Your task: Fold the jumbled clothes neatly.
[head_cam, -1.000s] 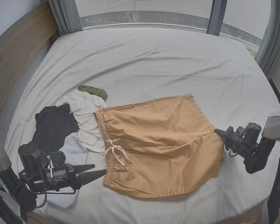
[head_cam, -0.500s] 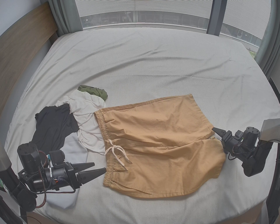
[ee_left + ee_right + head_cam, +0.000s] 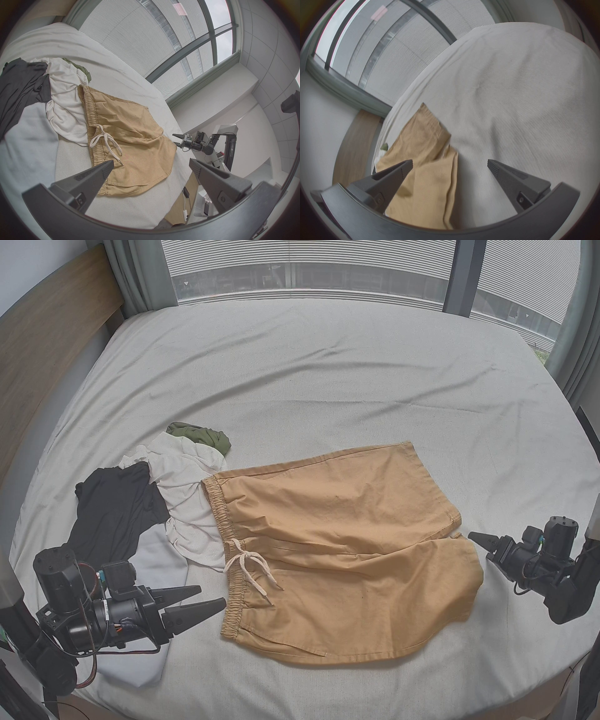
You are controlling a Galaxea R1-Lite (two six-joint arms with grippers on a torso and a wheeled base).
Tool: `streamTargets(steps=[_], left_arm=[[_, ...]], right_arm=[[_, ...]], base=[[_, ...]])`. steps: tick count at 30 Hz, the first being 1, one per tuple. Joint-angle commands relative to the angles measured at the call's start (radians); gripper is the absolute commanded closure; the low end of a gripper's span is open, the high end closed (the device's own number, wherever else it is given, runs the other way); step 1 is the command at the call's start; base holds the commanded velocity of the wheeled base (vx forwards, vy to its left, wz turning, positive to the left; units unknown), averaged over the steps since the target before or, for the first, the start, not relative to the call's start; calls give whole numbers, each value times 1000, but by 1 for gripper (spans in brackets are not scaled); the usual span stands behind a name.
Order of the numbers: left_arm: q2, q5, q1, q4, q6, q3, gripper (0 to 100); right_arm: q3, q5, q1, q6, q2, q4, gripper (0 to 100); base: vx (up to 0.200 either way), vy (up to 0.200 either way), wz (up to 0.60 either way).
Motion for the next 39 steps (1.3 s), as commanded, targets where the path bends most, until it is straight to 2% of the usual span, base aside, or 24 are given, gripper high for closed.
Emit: streamTargets(steps=[1, 3, 4, 5, 7, 8, 9, 10, 12, 22, 29, 31, 32, 39], left_arm=[[-7, 5, 0, -46, 0, 51, 0], [-9, 8, 0, -46, 0, 59, 0], [-7, 22, 5, -46, 1, 67, 0], [-6, 26, 6, -46, 1, 67, 0], [8, 49, 8, -46, 8, 67, 0], [8, 49, 8, -46, 8, 67, 0], [25, 52, 6, -46, 12, 67, 0], [33, 52, 3, -46, 14, 67, 0], [53, 52, 3, -45, 15, 67, 0], [119, 51, 10, -46, 58, 67, 0], [117, 48, 10, -48, 54, 67, 0], [117, 48, 8, -48, 54, 67, 0], [117, 48, 8, -48, 54, 67, 0], [114, 46, 8, -48, 52, 64, 0]], right_arm=[[183, 24, 18, -114, -161, 22, 0], [196, 24, 18, -129, -165, 22, 0], [226, 24, 18, -192, -160, 22, 0], [229, 24, 18, -204, -158, 22, 0], [271, 29, 19, -310, -138, 21, 0], [271, 29, 19, -310, -138, 21, 0], [291, 52, 21, -364, -94, 13, 0], [292, 64, 21, -379, -73, 15, 0], [292, 82, 28, -385, -28, 12, 0], [292, 88, 33, -431, 98, -11, 0], [292, 87, 57, -431, 247, -192, 0], [292, 84, 73, -431, 259, -195, 0], [292, 84, 73, -431, 259, -195, 100], [292, 84, 87, -428, 257, -195, 100]], base=[[0, 0, 0], [0, 0, 0], [0, 0, 0], [0, 0, 0], [0, 0, 0], [0, 0, 0], [0, 0, 0], [0, 0, 0], [0, 0, 0], [0, 0, 0], [0, 0, 0], [0, 0, 0], [0, 0, 0], [0, 0, 0]])
